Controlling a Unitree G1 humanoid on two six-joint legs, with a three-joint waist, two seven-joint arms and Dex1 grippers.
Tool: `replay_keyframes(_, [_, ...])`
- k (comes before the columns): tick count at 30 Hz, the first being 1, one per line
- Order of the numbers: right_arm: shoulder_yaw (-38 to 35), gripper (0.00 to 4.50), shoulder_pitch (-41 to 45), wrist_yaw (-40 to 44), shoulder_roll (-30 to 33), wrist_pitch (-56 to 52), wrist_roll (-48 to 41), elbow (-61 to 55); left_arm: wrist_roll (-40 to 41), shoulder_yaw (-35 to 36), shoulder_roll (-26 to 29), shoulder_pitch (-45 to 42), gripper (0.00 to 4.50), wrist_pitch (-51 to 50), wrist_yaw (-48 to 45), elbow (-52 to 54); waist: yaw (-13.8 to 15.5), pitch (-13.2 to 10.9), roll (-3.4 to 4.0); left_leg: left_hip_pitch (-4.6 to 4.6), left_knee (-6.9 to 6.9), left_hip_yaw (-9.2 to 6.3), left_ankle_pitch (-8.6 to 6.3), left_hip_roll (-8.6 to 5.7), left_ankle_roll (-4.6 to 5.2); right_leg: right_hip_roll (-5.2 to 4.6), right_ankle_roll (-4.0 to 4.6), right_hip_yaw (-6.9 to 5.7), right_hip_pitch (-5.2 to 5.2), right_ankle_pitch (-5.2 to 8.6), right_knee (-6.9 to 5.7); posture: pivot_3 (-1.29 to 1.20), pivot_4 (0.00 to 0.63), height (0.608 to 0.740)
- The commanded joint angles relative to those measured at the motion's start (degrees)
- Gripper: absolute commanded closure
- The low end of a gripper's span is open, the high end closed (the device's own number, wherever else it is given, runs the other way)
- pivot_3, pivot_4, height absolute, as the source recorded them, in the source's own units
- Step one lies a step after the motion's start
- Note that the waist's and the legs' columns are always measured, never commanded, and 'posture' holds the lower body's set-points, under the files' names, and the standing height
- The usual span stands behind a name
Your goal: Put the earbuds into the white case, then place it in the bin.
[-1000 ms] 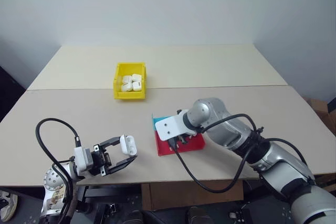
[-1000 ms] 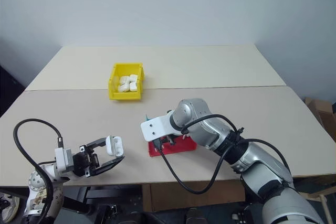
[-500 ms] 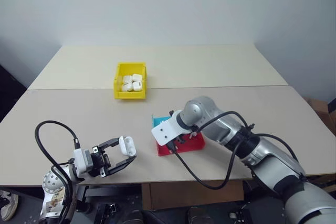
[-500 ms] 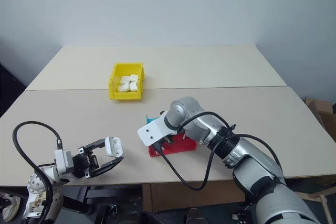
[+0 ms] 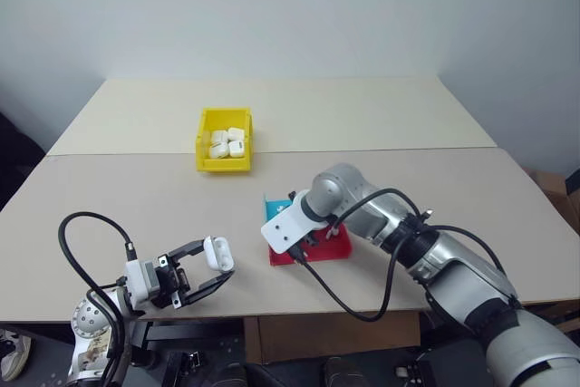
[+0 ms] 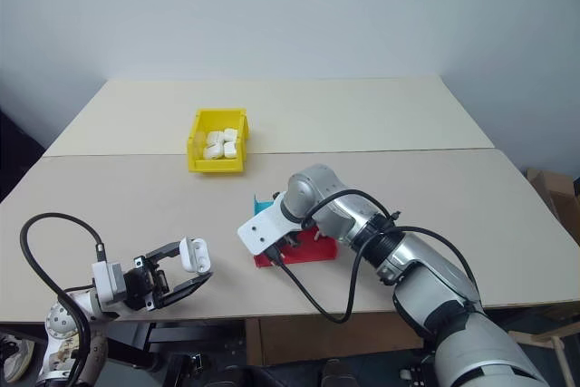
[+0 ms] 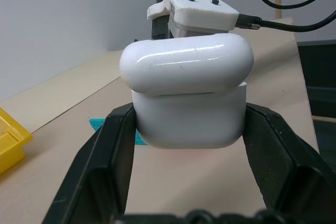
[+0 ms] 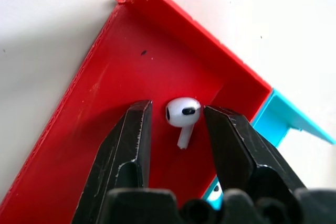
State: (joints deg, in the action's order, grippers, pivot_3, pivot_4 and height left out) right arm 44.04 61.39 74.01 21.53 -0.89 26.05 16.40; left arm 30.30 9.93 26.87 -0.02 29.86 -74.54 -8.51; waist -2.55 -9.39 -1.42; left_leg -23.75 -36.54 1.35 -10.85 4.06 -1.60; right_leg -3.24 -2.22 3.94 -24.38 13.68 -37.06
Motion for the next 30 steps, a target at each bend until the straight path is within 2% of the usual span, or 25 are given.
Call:
replay_keyframes(1, [-0.98, 2.46, 1.61, 0.80, -0.31, 1.23, 0.79, -0.44, 0.03, 0.30, 0.40, 0.01, 1.73, 1.42, 0.24, 0.98, 0.05, 0.00, 0.00, 0.00, 0.00, 0.00, 0.00, 0.00, 0.00, 0.00, 0.00, 0.00, 0.00, 0.00, 0.00, 0.00, 0.150, 0.740])
replay_keyframes(16, [-1.31, 2.46, 0.50, 5.14, 0.44, -1.08, 2.69, -2.38, -0.11, -0.17, 0.02, -1.07, 1.73, 2.57, -0.60, -0.77, 0.05, 0.00, 0.00, 0.00, 0.00, 0.00, 0.00, 0.00, 0.00, 0.00, 0.00, 0.00, 0.00, 0.00, 0.00, 0.00, 0.150, 0.740])
replay_keyframes(23, [-2.51, 2.46, 0.98, 7.22, -2.53, -11.52, 1.95, -3.30, -0.32, -0.19, -0.05, -1.61, 1.73, 3.03, -0.88, -1.42, -0.01, 0.00, 0.00, 0.00, 0.00, 0.00, 0.00, 0.00, 0.00, 0.00, 0.01, 0.00, 0.00, 0.00, -0.01, 0.00, 0.150, 0.740])
replay_keyframes(30, [-1.76, 2.46, 1.02, 8.15, -2.62, -15.78, 2.93, -3.54, -0.43, -0.13, 0.09, -1.89, 1.73, 3.64, -1.08, -2.07, 0.11, 0.00, 0.00, 0.00, 0.00, 0.00, 0.00, 0.00, 0.00, 0.00, 0.01, 0.00, 0.00, 0.00, 0.00, 0.00, 0.150, 0.740])
